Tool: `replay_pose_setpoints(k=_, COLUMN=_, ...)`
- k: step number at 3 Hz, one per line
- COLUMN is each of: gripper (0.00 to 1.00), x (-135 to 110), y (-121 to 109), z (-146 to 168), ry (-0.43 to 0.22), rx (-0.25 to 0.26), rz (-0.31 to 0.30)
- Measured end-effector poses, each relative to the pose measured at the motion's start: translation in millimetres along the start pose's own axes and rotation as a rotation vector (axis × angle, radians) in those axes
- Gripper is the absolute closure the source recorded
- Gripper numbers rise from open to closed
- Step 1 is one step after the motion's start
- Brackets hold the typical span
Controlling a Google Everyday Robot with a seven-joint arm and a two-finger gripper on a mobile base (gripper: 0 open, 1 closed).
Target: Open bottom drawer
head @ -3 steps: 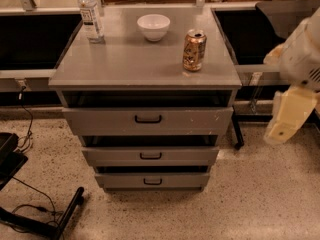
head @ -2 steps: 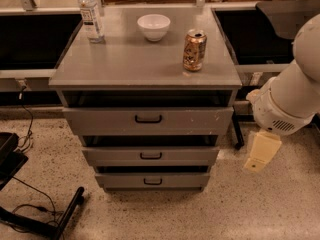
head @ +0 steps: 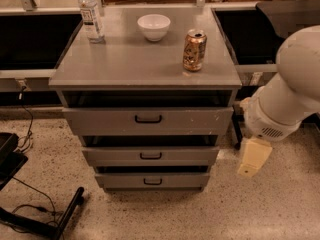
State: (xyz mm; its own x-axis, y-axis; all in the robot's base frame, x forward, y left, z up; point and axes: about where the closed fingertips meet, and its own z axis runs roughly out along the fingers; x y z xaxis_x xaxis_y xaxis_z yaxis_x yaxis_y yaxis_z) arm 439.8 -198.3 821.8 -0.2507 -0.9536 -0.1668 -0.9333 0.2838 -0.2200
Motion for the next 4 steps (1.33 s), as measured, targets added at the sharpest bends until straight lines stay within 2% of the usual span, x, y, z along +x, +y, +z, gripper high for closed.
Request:
replay_pose_setpoints(k=1, gripper=0.00, x=-5, y=24, z=59, ry=-0.016, rx=-0.048, rz=-0.010)
replay_pose_setpoints(k=2, gripper=0.00, x=-7, y=49, z=128, ry=-0.009, rx=-0.052, rz=-0.021)
replay_pose_setpoints(k=3, gripper=0.00, x=-7, y=65, z=183, ry=0.011, rx=-0.031, rz=-0.032)
replay_pose_setpoints(k=4, gripper=0.00, x=-9, y=70, z=225, ry=0.040, rx=-0.005, rz=-0.023)
